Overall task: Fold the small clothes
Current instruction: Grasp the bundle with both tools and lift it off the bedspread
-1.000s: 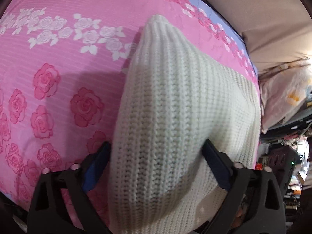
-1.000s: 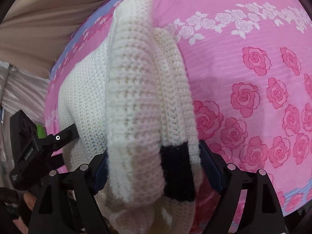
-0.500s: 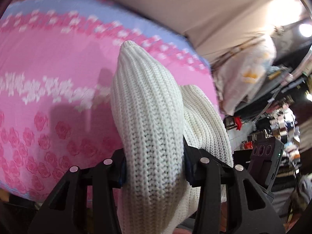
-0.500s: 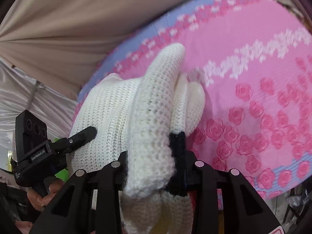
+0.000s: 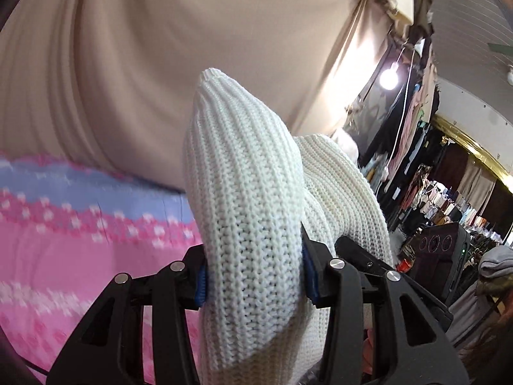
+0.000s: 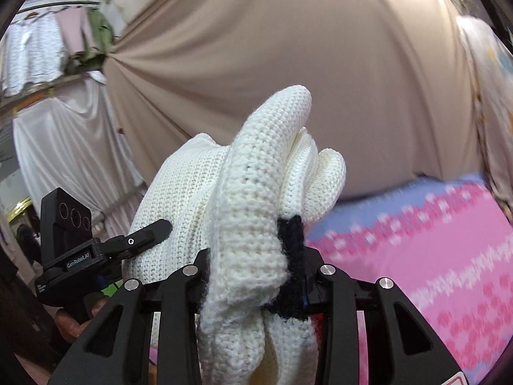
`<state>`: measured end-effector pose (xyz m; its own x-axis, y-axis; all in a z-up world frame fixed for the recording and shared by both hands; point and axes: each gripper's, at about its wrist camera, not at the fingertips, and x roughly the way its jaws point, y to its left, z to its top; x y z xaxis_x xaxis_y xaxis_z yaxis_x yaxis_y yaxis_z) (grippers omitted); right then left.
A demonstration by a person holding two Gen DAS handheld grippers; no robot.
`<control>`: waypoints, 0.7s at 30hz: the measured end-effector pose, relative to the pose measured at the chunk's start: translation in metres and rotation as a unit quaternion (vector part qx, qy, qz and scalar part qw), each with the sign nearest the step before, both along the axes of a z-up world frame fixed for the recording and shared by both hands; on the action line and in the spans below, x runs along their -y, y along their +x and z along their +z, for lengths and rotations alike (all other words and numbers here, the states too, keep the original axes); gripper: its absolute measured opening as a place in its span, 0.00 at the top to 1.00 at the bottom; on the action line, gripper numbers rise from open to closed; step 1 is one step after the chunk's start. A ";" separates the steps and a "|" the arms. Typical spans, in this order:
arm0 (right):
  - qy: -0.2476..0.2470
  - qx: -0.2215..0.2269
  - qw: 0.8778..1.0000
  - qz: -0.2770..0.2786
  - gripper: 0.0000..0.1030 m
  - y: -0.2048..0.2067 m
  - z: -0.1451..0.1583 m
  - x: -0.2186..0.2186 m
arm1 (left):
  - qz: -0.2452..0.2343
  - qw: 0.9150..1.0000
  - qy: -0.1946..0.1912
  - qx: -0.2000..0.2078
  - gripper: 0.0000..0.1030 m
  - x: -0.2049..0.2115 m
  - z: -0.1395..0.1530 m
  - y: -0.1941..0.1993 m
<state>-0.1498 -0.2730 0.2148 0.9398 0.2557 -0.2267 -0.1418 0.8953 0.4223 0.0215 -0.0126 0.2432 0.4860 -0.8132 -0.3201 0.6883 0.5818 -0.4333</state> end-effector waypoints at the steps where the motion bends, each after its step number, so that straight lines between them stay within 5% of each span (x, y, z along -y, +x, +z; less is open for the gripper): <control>1: -0.002 0.009 1.000 0.005 0.67 0.007 0.006 -0.008 | 0.005 1.000 -0.001 0.011 0.58 -0.008 0.007 0.003; 6: -0.006 -0.004 1.000 0.018 0.66 0.056 0.000 -0.048 | 0.041 0.999 0.022 0.019 0.55 -0.045 -0.002 0.035; 10: 0.011 -0.143 0.990 0.017 0.59 0.119 -0.095 -0.063 | 0.083 0.991 0.070 -0.071 0.38 -0.058 -0.089 0.082; 12: -0.013 -0.206 0.979 0.008 0.51 0.140 -0.168 -0.070 | 0.143 0.973 0.121 -0.138 0.30 -0.065 -0.181 0.105; 14: -0.061 -0.314 0.947 -0.027 0.53 0.153 -0.248 -0.074 | 0.174 0.947 0.180 -0.204 0.42 -0.072 -0.252 0.116; 16: -0.013 -0.365 0.931 -0.028 0.64 0.140 -0.285 -0.063 | 0.188 0.924 0.213 -0.257 0.45 -0.086 -0.297 0.111; 17: 0.018 -0.362 0.931 -0.034 0.64 0.128 -0.286 -0.057 | 0.186 0.922 0.208 -0.267 0.44 -0.093 -0.305 0.104; 21: 0.009 -0.337 0.941 -0.037 0.53 0.129 -0.264 -0.057 | 0.176 0.921 0.236 -0.256 0.39 -0.088 -0.304 0.096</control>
